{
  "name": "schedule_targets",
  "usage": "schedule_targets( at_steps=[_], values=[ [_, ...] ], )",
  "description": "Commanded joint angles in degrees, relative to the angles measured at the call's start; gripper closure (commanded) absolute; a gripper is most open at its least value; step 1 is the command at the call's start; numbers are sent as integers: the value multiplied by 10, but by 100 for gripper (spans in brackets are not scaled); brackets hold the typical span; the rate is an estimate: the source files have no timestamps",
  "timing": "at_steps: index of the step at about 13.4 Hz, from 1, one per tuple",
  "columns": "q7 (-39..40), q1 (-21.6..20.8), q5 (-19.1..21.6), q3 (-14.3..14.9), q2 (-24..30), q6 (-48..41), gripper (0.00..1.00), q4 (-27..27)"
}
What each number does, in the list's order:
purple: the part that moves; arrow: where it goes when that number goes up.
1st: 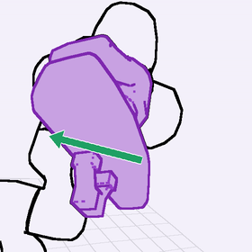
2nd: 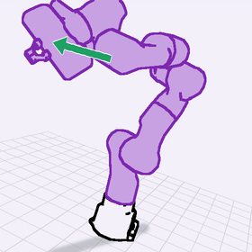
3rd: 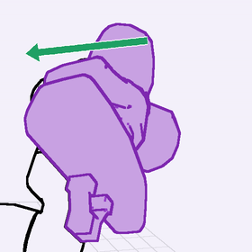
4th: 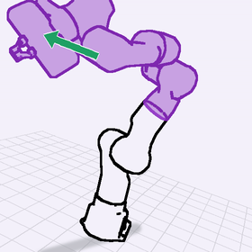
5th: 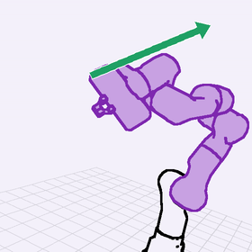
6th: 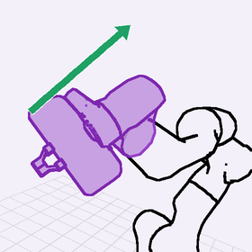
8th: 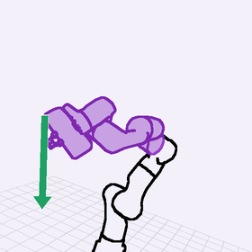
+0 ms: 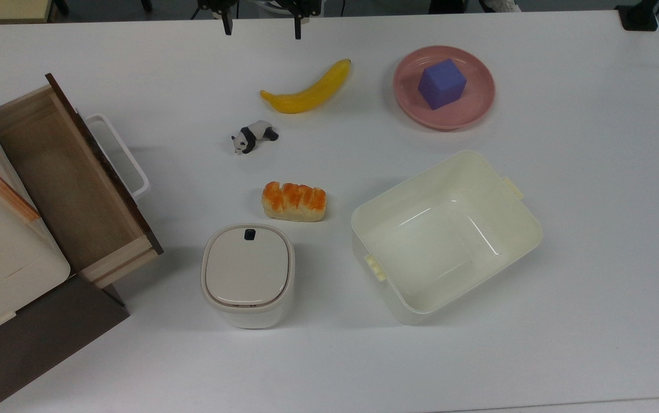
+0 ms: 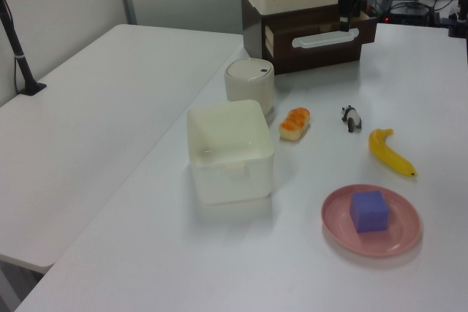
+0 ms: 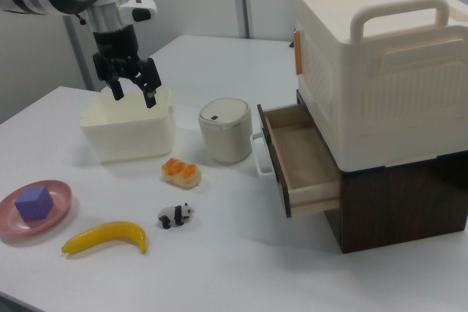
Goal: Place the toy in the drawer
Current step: 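Move the gripper toward the purple cube on the pink plate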
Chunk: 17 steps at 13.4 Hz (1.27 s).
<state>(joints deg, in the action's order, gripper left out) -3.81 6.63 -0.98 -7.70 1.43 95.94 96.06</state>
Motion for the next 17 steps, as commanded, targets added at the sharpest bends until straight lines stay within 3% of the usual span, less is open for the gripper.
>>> schedule_targets(
  at_steps=[1, 11, 14, 17],
  values=[
    [-9, -10, -6, 12, 5, -6, 0, -7],
    [11, -12, -5, 11, 5, -3, 0, -7],
    [49, -28, -1, 7, 6, -5, 0, 1],
    [57, -73, 0, 7, 5, -4, 0, 20]
  ],
)
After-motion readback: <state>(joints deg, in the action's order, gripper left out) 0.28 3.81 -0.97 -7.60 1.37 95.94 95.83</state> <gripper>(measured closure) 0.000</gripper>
